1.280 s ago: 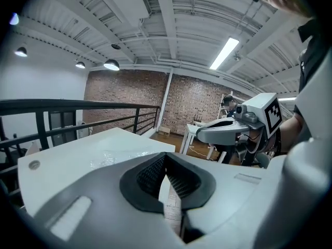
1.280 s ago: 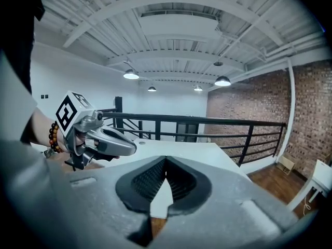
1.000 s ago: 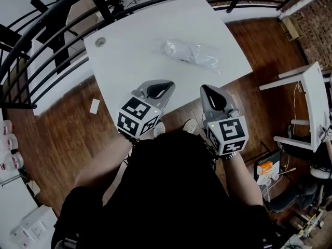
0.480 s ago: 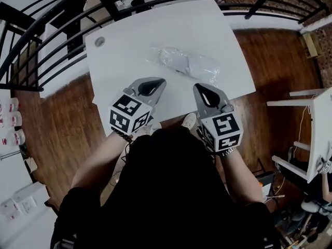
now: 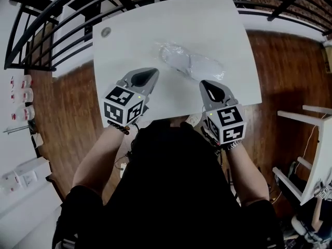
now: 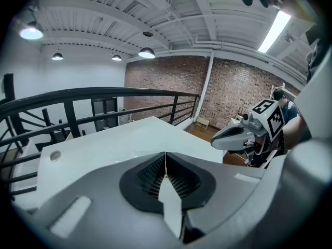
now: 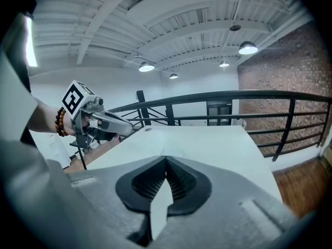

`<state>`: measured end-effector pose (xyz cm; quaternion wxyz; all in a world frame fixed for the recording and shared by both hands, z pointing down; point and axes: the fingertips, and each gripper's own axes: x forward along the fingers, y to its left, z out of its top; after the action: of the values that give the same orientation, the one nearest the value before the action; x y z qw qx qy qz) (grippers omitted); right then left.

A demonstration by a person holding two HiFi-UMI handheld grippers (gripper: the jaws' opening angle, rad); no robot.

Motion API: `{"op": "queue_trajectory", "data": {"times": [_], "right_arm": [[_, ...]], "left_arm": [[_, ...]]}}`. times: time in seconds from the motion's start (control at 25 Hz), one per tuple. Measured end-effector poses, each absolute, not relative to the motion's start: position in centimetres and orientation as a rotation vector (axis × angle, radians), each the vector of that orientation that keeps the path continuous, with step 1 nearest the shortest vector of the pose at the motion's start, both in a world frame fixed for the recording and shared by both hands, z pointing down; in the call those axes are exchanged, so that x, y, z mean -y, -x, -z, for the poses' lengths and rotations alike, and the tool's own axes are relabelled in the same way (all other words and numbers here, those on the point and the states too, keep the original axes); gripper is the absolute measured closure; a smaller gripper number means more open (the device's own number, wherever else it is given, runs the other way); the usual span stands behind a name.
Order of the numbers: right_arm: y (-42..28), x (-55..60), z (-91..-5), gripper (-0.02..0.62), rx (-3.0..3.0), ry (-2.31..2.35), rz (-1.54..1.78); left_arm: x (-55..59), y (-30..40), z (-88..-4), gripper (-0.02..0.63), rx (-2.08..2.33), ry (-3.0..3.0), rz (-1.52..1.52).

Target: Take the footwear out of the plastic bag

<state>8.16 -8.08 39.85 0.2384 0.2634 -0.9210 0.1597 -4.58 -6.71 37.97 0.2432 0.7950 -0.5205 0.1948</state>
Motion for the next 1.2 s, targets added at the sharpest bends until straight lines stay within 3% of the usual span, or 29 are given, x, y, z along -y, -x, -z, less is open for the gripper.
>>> {"op": "queue_trajectory", "data": {"times": [0.6, 1.2], "right_arm": [[-8.4, 13.7, -45.7, 0.603, 2.291, -0.844, -0.479], [-9.3, 15.4, -48.9, 0.603, 2.170, -0.896, -0.519]], "left_arm": [[15.2, 12.8, -44.4, 0.516, 1.329, -2.055, -0.479], [19.4, 14.3, -53.1, 0.481, 1.120, -1.866, -0.433]]}}
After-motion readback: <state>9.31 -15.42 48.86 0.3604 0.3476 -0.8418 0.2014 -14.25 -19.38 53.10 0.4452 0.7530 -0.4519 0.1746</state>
